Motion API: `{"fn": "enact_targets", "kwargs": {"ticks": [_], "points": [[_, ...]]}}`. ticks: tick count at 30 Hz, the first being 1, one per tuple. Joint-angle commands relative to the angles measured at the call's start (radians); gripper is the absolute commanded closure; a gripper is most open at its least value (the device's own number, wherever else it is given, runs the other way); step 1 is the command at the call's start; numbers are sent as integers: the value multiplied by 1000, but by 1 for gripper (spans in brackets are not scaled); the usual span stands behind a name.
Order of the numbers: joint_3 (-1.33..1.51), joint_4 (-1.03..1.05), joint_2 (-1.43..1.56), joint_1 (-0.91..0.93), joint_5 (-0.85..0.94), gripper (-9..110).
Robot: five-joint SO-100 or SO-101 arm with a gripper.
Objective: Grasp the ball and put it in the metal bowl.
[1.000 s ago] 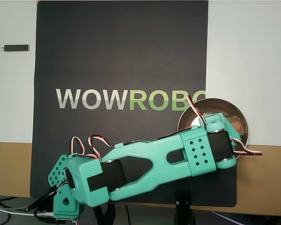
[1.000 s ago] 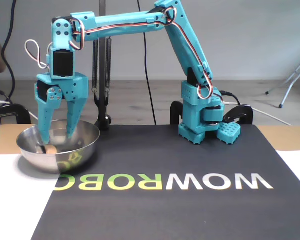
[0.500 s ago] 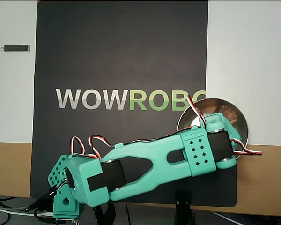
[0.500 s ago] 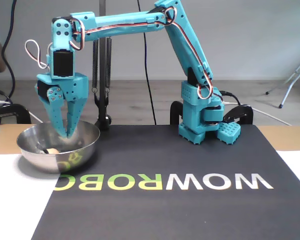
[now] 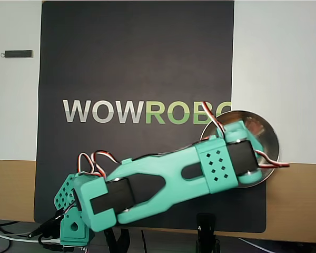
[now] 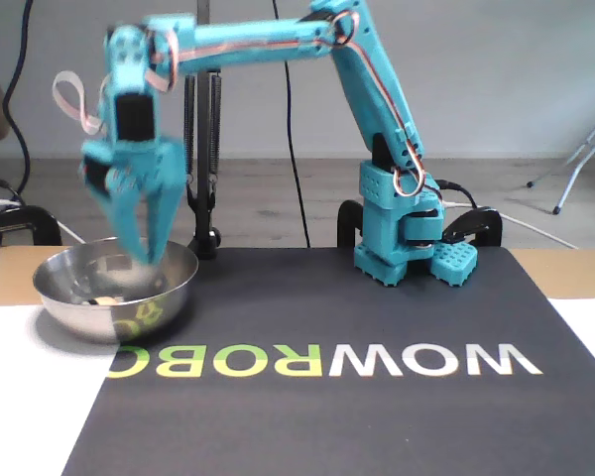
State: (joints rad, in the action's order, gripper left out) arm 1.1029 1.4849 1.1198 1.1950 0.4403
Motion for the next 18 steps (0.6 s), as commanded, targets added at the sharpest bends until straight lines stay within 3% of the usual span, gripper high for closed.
{"fn": "enact_targets", "kwargs": {"ticks": [1,18], "points": [[-28,26,97,-28,-9,102],[-25,57,213,-310,-279,102]]}}
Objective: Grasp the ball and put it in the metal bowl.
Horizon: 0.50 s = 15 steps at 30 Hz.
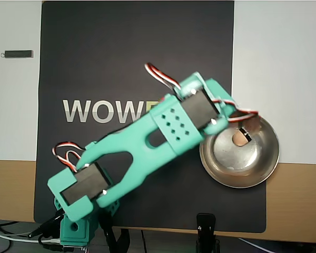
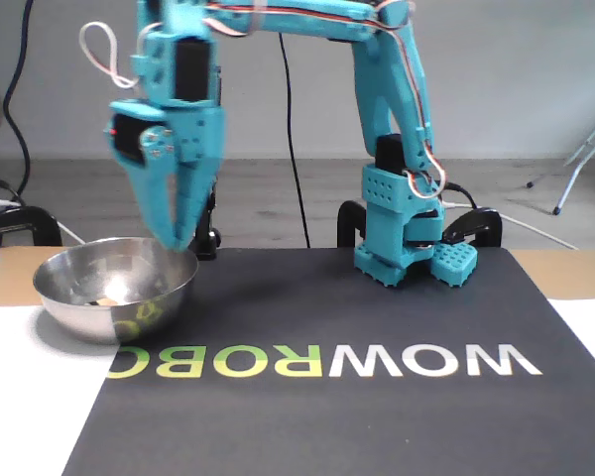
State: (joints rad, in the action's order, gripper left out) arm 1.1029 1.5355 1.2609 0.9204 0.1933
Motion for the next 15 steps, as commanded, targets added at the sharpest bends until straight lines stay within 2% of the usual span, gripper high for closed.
{"fn": "enact_targets", "kwargs": {"ticks": [1,10,15], "points": [[-25,6,77,-55,-49,102],[-23,12,143,-239,-181,102],[-23,97,179,-348,-189,102]]}}
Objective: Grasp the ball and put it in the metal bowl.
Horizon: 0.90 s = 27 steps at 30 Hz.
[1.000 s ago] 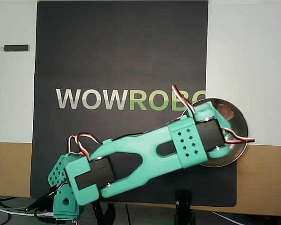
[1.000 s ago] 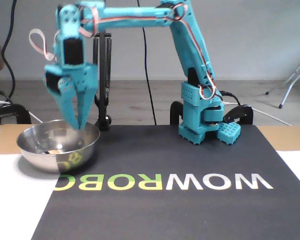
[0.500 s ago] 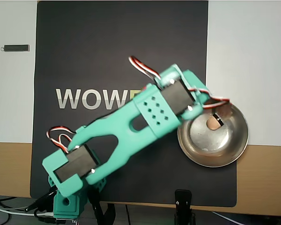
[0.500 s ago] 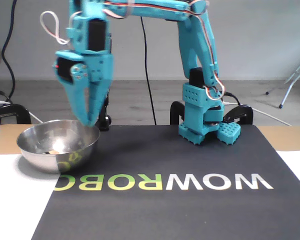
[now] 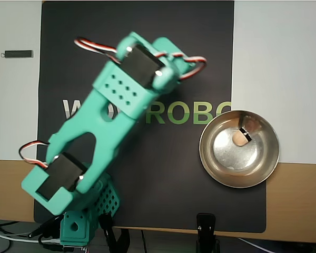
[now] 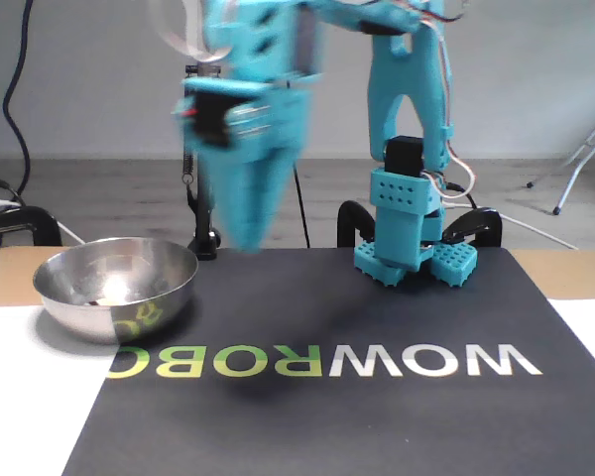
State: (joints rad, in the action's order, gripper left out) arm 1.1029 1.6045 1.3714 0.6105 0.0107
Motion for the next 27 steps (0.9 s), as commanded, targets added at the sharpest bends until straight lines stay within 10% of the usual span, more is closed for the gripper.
{"fn": "enact_targets", "kwargs": {"ticks": [1,27], "points": [[-23,43,75,-58,-6,102],[-23,66,98,-580,-385,102]]}}
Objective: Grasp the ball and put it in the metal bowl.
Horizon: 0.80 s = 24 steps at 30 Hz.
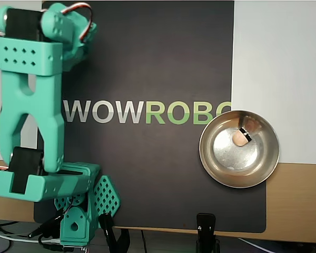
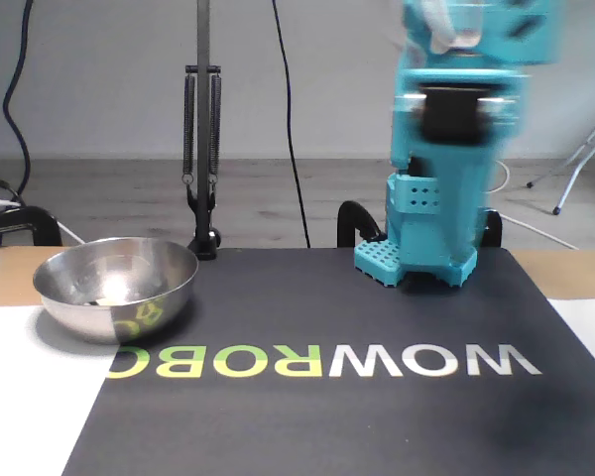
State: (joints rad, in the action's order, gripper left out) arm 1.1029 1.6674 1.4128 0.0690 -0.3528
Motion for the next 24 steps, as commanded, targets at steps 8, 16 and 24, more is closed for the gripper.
{"fn": "enact_targets", "kwargs": {"ticks": [8,16,24], "points": [[-8,-15,98,-115,-60,102],[364,-327,334,-130,-48,102],[827,-713,618,-130,94,102]]}}
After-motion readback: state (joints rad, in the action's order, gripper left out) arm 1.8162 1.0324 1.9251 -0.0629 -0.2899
